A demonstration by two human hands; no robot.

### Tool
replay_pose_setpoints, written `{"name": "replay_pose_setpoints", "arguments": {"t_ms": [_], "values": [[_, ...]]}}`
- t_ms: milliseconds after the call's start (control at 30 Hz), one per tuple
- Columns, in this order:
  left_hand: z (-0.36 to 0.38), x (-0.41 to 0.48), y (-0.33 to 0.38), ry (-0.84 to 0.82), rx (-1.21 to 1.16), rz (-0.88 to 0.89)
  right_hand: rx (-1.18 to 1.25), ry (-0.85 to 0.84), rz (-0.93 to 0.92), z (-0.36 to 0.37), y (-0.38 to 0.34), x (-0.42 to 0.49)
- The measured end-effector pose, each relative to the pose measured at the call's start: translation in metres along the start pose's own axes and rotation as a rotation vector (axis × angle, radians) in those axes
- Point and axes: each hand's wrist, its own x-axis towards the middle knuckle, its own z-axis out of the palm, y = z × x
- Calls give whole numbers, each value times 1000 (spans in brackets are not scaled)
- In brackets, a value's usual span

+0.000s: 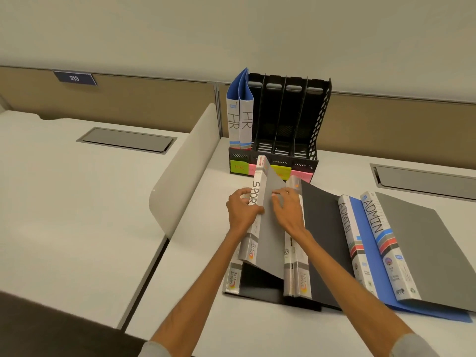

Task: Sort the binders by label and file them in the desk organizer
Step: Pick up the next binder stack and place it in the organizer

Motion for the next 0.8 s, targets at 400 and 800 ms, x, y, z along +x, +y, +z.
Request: {"name": "replay_pose_setpoints", "arguments": {"t_ms": [400,800], "values": [[-32,0,96,97,-34,314,308,-46,-61,-50,-95,101],[-19,27,149,149,-101,595,358,-109,-247,-146,-234,169]]}}
